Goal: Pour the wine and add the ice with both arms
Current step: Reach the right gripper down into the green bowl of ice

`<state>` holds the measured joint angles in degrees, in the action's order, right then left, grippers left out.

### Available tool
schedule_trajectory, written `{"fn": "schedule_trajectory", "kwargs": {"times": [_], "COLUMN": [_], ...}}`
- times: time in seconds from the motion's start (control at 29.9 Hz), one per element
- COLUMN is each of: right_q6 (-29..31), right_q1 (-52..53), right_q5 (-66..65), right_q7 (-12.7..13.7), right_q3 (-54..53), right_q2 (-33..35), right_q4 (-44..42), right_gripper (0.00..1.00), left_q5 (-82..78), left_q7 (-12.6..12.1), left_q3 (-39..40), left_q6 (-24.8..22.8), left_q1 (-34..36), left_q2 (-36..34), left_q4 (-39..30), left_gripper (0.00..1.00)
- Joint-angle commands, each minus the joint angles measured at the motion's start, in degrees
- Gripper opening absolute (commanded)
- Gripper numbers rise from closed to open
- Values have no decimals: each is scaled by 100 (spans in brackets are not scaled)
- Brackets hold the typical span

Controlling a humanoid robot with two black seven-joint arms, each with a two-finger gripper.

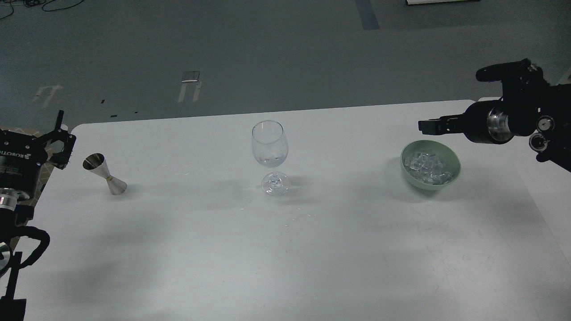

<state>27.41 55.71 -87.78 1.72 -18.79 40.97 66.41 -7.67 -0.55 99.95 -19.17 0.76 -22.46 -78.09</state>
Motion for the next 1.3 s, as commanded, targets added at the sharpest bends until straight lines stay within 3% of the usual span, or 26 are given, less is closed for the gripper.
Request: {"fn": "schedule_trajectory", "kwargs": {"times": [0.0, 0.03, 0.07, 0.1, 0.47, 0.7, 1.27], "right_q6": [1, 1, -7, -7, -7, -16, -166], "right_q1": [-130, -156, -218, -244, -446, -622, -789], "right_q5": [6, 6, 6, 6, -29, -389, -495], "right_q7": [301, 337, 337, 337, 302, 329, 583], "right_q3": [24, 15, 24, 15, 15, 15, -11], "right_q2": [113, 139, 174, 183, 157, 131, -98], "right_q4": [345, 381, 425, 425, 399, 364, 346], "right_gripper": [63, 61, 51, 49, 55, 53, 51], "left_q5": [11, 11, 11, 11, 11, 20, 29], "left_q7": [-6, -6, -6, -6, -15, -15, -15], "left_q3": [7, 7, 7, 7, -2, -45, -54], "left_q6": [45, 71, 115, 133, 124, 107, 98], "left_q1": [-6, 3, 3, -6, -15, -15, -15], "left_q2": [-4, -4, -4, -4, 31, 31, 110], "left_q4": [-4, -4, -4, -4, -4, -4, -4], "left_gripper": [98, 98, 98, 98, 98, 98, 98]}}
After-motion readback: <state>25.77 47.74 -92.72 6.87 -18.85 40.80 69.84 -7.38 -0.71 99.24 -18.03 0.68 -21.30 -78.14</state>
